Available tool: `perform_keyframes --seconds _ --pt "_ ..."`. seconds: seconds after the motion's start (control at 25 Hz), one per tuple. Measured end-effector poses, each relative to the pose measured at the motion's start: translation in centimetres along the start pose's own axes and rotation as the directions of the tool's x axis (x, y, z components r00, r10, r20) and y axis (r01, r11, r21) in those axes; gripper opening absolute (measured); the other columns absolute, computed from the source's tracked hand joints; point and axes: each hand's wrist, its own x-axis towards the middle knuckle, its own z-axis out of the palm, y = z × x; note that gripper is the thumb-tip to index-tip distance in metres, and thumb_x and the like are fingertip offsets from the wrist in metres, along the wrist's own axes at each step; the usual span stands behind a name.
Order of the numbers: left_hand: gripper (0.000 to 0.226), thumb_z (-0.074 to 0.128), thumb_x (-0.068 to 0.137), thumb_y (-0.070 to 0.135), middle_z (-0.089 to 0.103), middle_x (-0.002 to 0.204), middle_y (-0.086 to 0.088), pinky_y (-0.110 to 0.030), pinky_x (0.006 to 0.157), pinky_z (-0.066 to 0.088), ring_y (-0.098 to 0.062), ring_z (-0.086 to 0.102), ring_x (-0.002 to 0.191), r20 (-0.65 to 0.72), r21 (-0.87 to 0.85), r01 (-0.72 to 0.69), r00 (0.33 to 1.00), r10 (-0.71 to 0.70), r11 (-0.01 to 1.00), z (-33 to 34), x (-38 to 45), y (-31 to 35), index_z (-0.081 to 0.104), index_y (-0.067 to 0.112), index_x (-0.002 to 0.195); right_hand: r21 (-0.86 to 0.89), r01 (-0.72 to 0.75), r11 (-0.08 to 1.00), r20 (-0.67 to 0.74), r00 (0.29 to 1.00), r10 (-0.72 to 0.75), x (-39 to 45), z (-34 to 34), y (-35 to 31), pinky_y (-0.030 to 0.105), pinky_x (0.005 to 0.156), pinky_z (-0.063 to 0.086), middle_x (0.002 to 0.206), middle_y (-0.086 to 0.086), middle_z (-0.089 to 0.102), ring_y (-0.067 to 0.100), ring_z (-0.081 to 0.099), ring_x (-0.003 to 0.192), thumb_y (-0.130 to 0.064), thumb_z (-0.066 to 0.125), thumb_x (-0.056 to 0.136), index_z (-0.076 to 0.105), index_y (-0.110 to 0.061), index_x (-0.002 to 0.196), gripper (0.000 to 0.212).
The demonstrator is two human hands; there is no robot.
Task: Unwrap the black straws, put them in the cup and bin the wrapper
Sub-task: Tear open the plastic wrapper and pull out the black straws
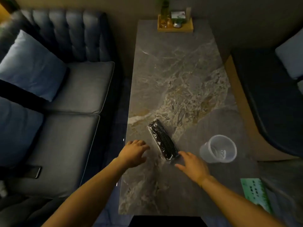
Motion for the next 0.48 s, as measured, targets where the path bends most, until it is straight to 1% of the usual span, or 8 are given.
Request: perform_keyframes --seconds 0.08,0.2,0.28,0.36,0.48 --pt "0.056 0.059 0.088 0.036 0.045 0.146 -0.004 -0.044 0.104 0.036 -0.027 0.04 0.134 -0.057 0.06 -0.047 0.997 0.05 0.997 -0.6 2.4 0.2 0.044 0.03 0.141 0.162 -0.084 0.983 -0.005 0.996 0.086 2.0 0.3 -0.2 0.038 0.085 0.049 0.131 0.007 0.056 0.03 0.058 0.114 -0.052 0.06 0.085 0.044 -0.023 0.135 0.06" --pt "0.059 0.058 0.086 0.023 0.036 0.153 -0.01 -0.047 0.107 0.034 -0.032 0.03 0.142 -0.147 0.177 -0.11 0.98 0.137 0.978 -1.3 5.6 0.6 0.042 0.028 0.143 0.356 -0.244 0.902 0.062 0.969 0.238 4.7 0.5 -0.8 0.041 0.091 0.048 0.137 0.012 0.051 0.033 0.055 0.119 -0.054 0.063 0.082 0.043 -0.014 0.137 0.072" --pt "0.059 0.056 0.087 0.018 0.031 0.157 -0.011 -0.05 0.11 0.032 -0.034 0.025 0.145 -0.149 0.247 -0.156 0.969 0.197 0.956 -0.8 7.0 0.5 0.04 0.027 0.144 0.42 -0.324 0.848 0.088 0.944 0.318 6.1 0.7 -1.1 0.043 0.093 0.048 0.138 0.013 0.048 0.033 0.054 0.119 -0.055 0.066 0.08 0.043 -0.012 0.137 0.076" --pt "0.058 0.053 0.09 0.018 0.028 0.158 -0.011 -0.052 0.112 0.03 -0.035 0.024 0.145 -0.114 0.274 -0.187 0.968 0.225 0.944 0.1 7.6 0.7 0.037 0.028 0.145 0.431 -0.353 0.83 0.094 0.933 0.348 6.9 0.9 -1.6 0.043 0.09 0.049 0.136 0.012 0.047 0.034 0.056 0.116 -0.053 0.07 0.076 0.046 -0.012 0.133 0.074" --pt "0.054 0.055 0.09 0.02 0.037 0.154 -0.013 -0.053 0.108 0.036 -0.036 0.034 0.141 -0.108 0.214 -0.165 0.976 0.191 0.963 1.3 8.0 1.1 0.042 0.025 0.143 0.491 -0.389 0.78 0.109 0.915 0.388 7.8 1.5 -2.2 0.042 0.086 0.05 0.128 0.013 0.052 0.034 0.059 0.108 -0.044 0.079 0.069 0.051 -0.015 0.124 0.069"
